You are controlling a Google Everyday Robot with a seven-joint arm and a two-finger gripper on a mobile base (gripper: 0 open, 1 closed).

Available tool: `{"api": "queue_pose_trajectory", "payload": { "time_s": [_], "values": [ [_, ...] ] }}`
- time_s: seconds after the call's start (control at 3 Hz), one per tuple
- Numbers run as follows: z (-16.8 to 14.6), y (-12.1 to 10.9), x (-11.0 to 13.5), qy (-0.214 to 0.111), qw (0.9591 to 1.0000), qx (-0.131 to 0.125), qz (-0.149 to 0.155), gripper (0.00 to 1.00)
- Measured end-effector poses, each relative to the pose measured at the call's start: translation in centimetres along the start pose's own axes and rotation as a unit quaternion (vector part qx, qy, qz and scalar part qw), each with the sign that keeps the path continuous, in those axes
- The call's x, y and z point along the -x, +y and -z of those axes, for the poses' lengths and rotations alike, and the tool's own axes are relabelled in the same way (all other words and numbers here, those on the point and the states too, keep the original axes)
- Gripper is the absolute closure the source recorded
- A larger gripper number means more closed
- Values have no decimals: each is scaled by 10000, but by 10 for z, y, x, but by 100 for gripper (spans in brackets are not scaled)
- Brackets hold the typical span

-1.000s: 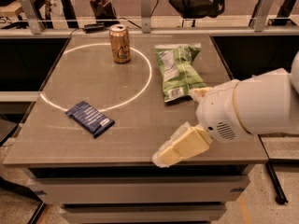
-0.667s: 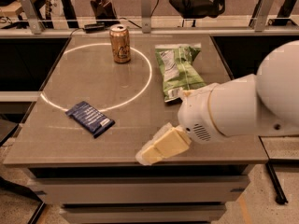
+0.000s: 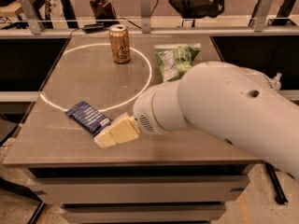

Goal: Move rxbar blueberry near green jalapeno chip bag

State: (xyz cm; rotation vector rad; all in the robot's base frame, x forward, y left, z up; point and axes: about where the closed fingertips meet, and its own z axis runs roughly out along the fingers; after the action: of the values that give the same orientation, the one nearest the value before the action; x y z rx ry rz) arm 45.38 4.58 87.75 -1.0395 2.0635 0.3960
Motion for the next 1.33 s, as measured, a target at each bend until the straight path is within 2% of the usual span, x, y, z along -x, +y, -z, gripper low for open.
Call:
{"api": "queue_pose_trajectory", "payload": {
  "time_s": [0.33,0.67,1.0,1.33],
  "values": [
    [-1,-1,1,-2,9997,-20,-263,0],
    [-1,0,1,-2,9997,-17,-242,0],
    [-4,1,3,-25,9993,-149,-339,0],
    [-16,22,10,-164,9983,-541,-111,0]
  ]
}}
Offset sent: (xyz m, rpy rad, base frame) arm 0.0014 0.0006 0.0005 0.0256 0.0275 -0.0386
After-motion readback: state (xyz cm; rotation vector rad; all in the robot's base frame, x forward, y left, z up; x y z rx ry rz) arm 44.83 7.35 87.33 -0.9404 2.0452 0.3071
